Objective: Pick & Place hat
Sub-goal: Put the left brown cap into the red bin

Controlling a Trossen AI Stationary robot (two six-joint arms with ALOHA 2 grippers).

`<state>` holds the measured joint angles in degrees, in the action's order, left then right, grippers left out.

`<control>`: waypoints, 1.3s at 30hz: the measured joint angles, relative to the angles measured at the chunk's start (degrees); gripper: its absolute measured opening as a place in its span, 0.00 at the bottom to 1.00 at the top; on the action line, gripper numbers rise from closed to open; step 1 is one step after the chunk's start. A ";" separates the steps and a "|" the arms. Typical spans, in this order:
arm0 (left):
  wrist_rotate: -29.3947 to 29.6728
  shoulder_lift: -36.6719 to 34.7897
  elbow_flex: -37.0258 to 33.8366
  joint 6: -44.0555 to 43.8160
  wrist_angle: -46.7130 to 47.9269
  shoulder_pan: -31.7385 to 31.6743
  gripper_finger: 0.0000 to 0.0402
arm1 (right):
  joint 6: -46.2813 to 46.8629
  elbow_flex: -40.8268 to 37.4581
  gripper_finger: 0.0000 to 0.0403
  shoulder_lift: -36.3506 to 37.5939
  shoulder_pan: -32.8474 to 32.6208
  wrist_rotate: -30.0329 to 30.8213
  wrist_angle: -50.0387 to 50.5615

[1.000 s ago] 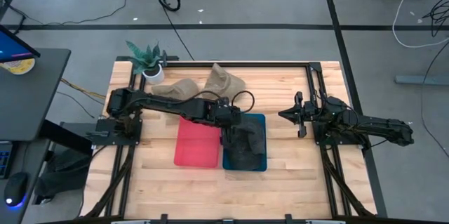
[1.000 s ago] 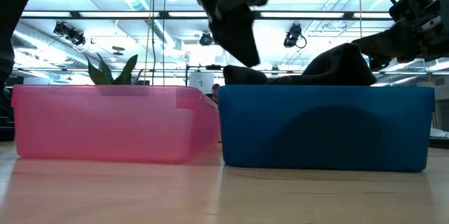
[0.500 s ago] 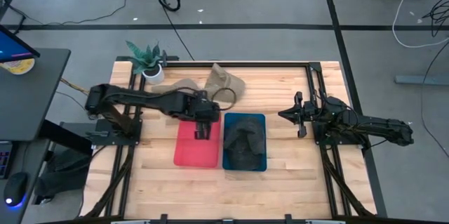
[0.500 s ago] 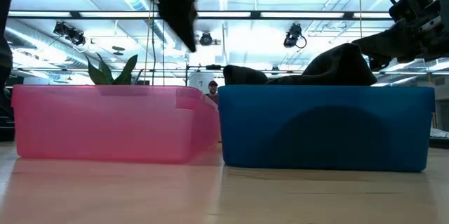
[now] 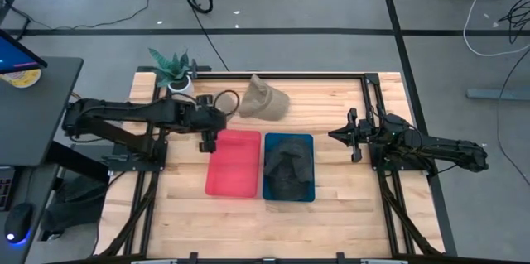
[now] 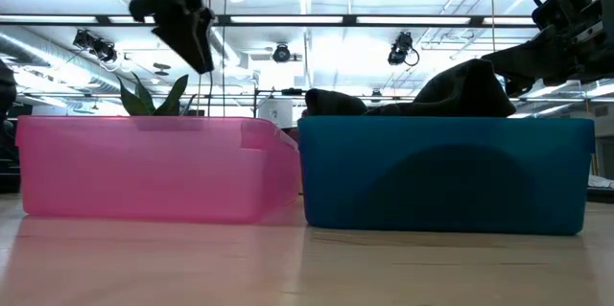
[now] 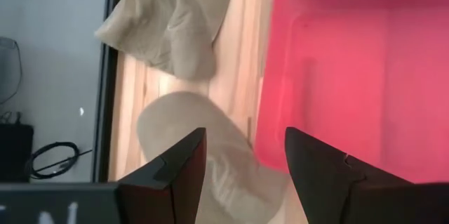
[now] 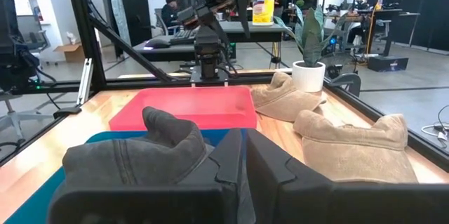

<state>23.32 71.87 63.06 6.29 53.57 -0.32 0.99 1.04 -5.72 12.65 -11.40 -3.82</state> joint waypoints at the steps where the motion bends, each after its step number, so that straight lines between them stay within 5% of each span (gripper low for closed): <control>1: -0.03 -0.66 -0.77 0.40 -0.12 -0.65 0.49 | 0.00 0.00 0.07 0.00 -0.01 0.00 -0.06; 24: -7.98 -2.46 -3.60 27.48 4.39 -18.64 0.49 | 0.00 0.00 0.07 0.00 0.01 0.00 0.01; 39: -14.04 12.78 -3.51 40.66 -1.68 -34.84 0.49 | 0.00 0.00 0.07 0.00 -0.01 0.00 0.03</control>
<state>9.28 84.65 59.55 46.95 51.90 -35.16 0.99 1.04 -5.72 12.64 -11.40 -3.79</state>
